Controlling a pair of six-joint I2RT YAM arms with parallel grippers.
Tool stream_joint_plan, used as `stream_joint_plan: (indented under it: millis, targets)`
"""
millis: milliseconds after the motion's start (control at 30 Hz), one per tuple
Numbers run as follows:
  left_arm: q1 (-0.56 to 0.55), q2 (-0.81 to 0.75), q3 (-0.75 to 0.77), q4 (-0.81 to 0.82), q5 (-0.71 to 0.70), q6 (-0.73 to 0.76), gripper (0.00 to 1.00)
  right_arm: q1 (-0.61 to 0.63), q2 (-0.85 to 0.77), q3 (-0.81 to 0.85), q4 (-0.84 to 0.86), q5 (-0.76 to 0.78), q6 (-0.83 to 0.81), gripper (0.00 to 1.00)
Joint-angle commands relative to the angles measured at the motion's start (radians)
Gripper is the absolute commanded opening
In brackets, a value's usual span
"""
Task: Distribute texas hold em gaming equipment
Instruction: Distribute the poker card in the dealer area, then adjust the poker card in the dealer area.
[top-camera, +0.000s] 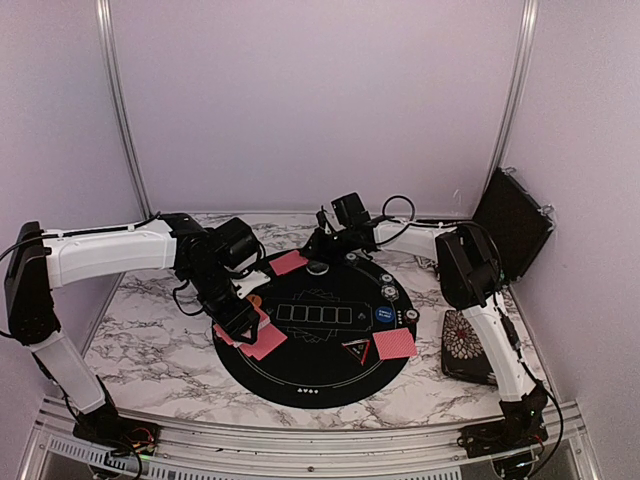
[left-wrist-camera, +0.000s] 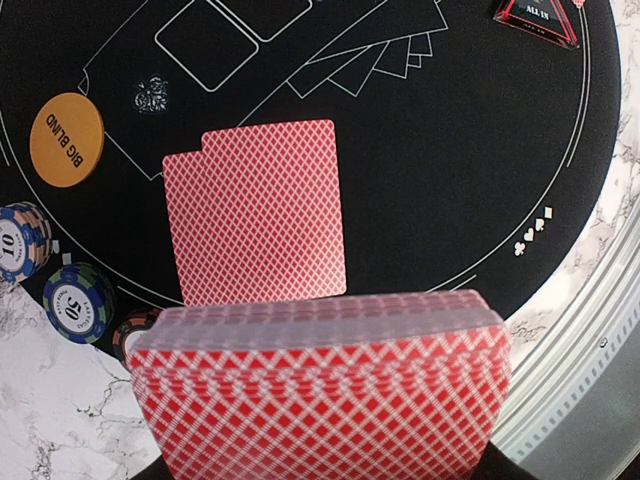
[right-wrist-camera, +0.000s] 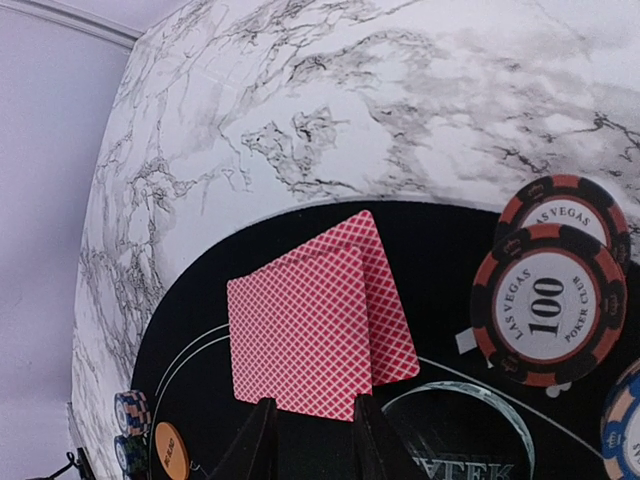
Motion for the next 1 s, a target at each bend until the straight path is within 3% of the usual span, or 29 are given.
stream_joint_plan:
  millis: [0, 567, 967]
  targets:
    - [0.007, 0.012, 0.004, 0.009, 0.019, 0.005, 0.55, 0.012, -0.036, 0.039, -0.025, 0.018, -0.018, 0.25]
    - [0.007, 0.011, 0.003, 0.009, 0.016, 0.004, 0.55, 0.035, -0.078, -0.007, -0.024, 0.012, -0.025, 0.26]
    - [0.007, 0.009, 0.003, 0.011, 0.018, 0.006, 0.55, 0.094, -0.112, -0.112, 0.004, 0.048, -0.020, 0.37]
